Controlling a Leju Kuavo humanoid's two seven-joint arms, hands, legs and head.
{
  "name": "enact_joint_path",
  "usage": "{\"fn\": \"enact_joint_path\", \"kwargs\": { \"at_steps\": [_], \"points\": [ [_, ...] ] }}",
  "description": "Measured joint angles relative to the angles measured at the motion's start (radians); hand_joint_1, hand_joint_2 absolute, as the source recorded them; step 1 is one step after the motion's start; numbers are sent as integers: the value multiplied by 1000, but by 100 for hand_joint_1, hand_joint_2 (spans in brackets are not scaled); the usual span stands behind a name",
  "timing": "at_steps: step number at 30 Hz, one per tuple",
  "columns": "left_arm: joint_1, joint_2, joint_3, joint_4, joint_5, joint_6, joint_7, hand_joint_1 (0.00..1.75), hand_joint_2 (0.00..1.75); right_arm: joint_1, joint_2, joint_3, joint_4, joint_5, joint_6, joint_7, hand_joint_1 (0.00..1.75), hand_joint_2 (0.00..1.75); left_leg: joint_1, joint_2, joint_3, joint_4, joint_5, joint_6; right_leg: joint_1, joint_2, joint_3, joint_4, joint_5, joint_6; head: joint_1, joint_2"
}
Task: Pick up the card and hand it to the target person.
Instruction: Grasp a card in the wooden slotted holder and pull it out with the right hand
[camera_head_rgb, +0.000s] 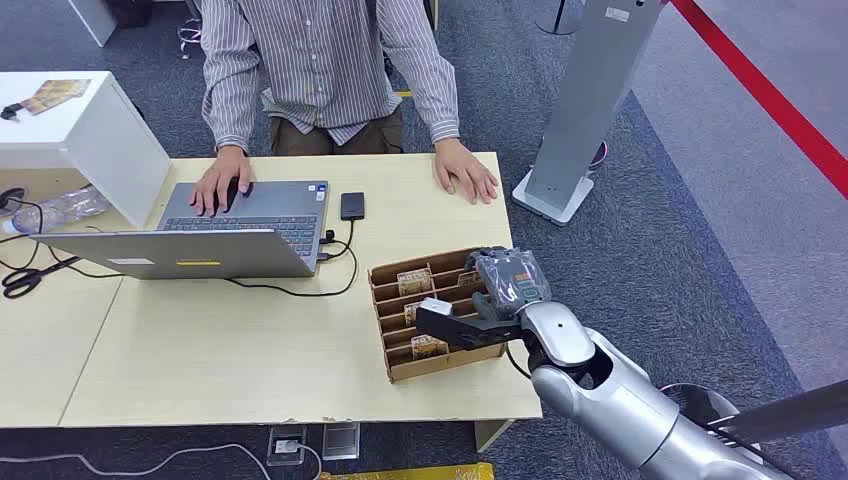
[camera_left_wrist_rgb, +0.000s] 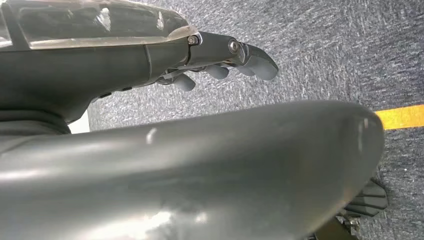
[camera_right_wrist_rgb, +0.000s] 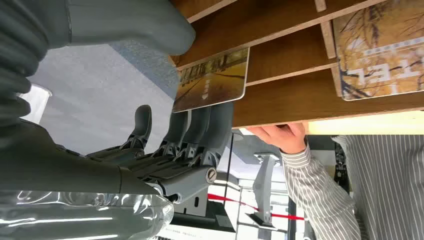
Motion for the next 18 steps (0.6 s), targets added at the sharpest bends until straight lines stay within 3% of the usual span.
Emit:
{"fn": "enact_joint_path", "kwargs": {
  "at_steps": [9,15,18],
  "points": [
    [0,0,0,0,-1,0,-1,0,0,-1,-1,-5,0,4,-14,4,87,175,0,0,0,0,0,0,0,0,0,0,0,0,0,0],
    [0,0,0,0,-1,0,-6,0,0,-1,-1,-6,0,7,-20,5,109,175,0,0,0,0,0,0,0,0,0,0,0,0,0,0],
    [0,0,0,0,-1,0,-7,0,0,-2,-1,-6,0,7,-26,5,133,175,0,0,0,0,0,0,0,0,0,0,0,0,0,0]
  ]
}}
